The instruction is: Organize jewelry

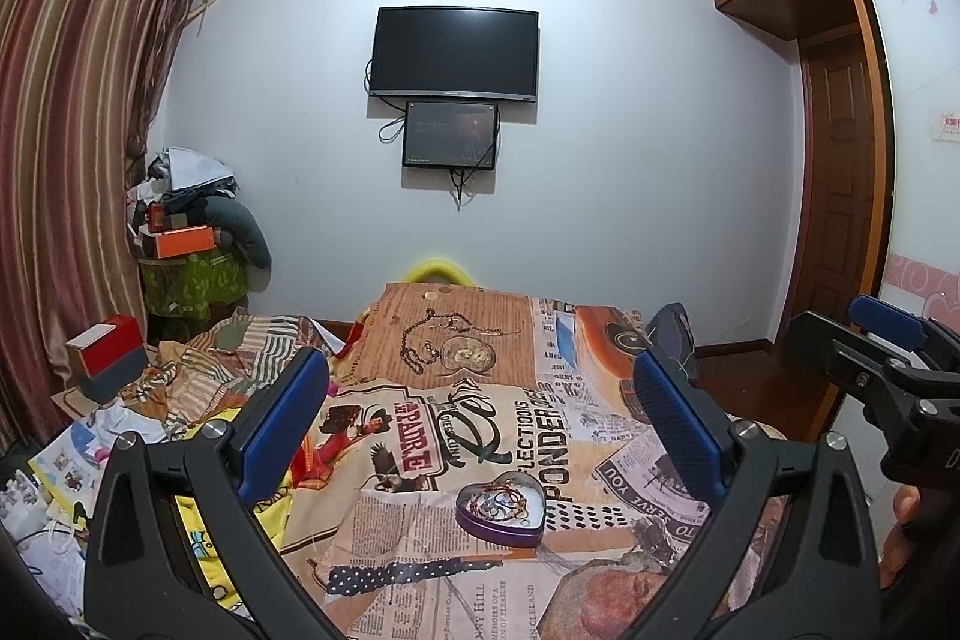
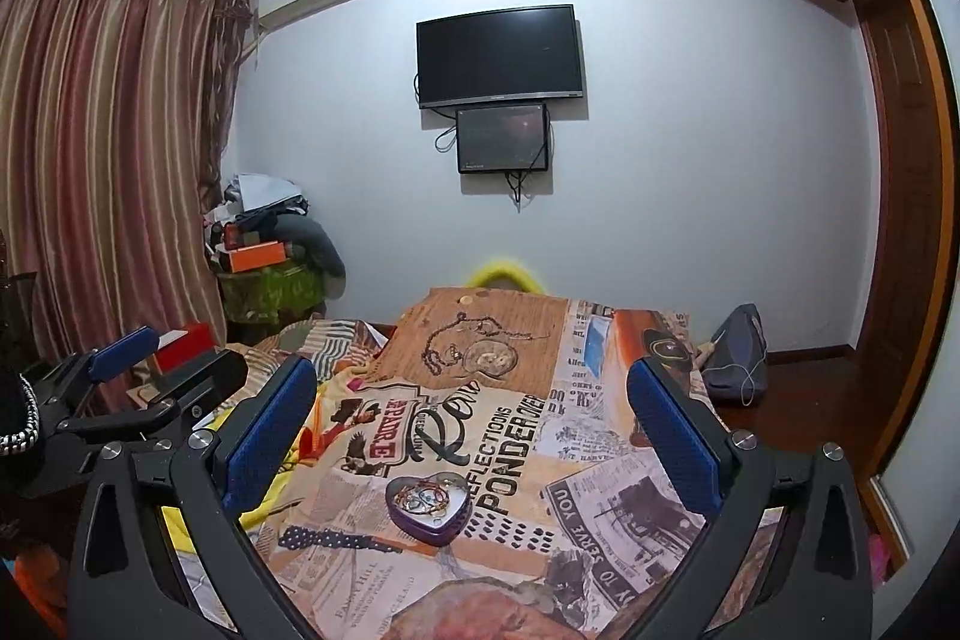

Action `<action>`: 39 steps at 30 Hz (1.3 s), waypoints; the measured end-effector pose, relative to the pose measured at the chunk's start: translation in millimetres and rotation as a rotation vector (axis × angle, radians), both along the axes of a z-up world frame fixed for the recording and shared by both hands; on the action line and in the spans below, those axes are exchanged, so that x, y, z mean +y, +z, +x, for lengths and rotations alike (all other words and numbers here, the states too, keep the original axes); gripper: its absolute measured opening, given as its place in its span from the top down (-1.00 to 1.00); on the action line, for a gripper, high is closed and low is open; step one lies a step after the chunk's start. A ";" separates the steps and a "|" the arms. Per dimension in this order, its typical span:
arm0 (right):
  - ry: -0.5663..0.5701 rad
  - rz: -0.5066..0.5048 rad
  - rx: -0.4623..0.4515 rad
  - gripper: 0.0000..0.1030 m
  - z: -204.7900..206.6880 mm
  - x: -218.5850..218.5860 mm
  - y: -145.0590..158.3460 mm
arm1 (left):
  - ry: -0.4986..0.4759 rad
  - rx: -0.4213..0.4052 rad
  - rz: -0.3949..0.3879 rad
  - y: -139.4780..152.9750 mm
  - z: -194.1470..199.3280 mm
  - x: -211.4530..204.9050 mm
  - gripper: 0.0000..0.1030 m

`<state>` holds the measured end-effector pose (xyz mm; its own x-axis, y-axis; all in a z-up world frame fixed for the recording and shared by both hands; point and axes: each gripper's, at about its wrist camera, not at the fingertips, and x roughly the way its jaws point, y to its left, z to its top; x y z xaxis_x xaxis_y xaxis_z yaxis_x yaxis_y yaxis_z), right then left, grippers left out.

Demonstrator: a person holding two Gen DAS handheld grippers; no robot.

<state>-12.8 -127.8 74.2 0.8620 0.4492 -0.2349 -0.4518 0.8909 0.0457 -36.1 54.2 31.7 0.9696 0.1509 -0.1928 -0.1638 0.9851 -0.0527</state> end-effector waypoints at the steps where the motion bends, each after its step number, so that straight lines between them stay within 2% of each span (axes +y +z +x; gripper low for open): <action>1: 0.000 -0.001 0.002 -0.99 0.3 0.2 -0.1 | -0.001 0.001 0.000 -0.2 0.1 0.1 -0.98; 13: -0.002 -0.004 0.013 -0.99 1.5 1.0 -0.8 | -0.003 0.009 0.005 -3.9 3.1 -0.2 -0.98; 25: -0.008 -0.002 0.012 -0.99 2.4 0.3 -2.5 | -0.039 0.018 -0.031 -6.2 6.0 5.4 -0.98; 39: -0.019 -0.002 0.019 -0.99 5.2 0.7 -5.3 | -0.051 0.028 -0.034 -8.0 9.1 7.3 -0.98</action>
<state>-7.5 -127.1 68.9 0.8660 0.4320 -0.2517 -0.4335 0.8996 0.0526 -27.0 61.5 23.8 0.9699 0.0946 -0.2245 -0.1156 0.9899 -0.0825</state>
